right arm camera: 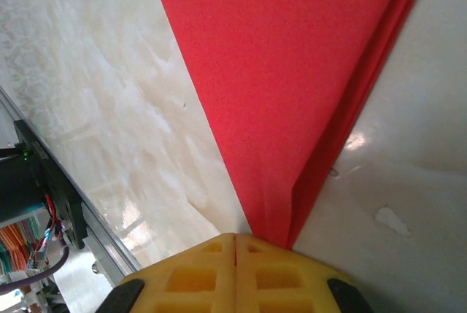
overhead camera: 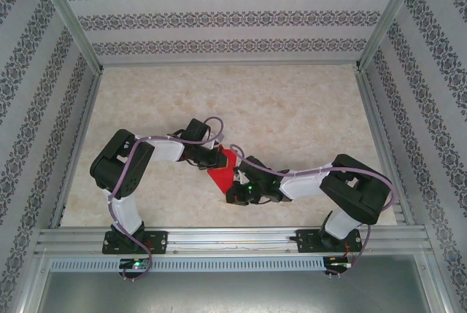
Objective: Fold a paper plane with a square sheet of paper (fold left side to right side)
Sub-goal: Fourth fold the wing at the center of the table.
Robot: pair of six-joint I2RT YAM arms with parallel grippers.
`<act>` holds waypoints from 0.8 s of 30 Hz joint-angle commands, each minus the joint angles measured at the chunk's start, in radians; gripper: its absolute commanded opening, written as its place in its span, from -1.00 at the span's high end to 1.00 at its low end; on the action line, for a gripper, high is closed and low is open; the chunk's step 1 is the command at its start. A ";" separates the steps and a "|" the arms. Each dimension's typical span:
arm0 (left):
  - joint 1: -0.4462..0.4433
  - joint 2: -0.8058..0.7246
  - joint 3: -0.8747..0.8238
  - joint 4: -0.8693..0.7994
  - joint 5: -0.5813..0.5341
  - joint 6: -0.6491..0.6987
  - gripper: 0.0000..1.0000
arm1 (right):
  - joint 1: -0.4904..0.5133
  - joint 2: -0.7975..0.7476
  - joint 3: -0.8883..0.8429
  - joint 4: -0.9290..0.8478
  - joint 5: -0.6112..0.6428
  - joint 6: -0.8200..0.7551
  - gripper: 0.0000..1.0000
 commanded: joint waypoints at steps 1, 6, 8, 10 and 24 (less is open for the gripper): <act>-0.005 0.030 -0.018 -0.071 -0.108 0.032 1.00 | 0.017 -0.037 -0.036 -0.055 0.004 0.011 0.91; -0.005 0.028 -0.017 -0.073 -0.111 0.033 1.00 | 0.014 -0.194 -0.038 -0.153 0.030 -0.016 0.91; -0.005 0.027 -0.016 -0.073 -0.109 0.033 1.00 | 0.004 -0.243 -0.047 -0.176 0.036 -0.025 0.91; -0.005 0.028 -0.017 -0.074 -0.110 0.035 1.00 | -0.011 -0.268 -0.054 -0.188 0.050 -0.031 0.91; -0.005 0.018 -0.014 -0.086 -0.118 0.041 1.00 | -0.039 -0.084 0.105 -0.107 0.131 -0.083 0.99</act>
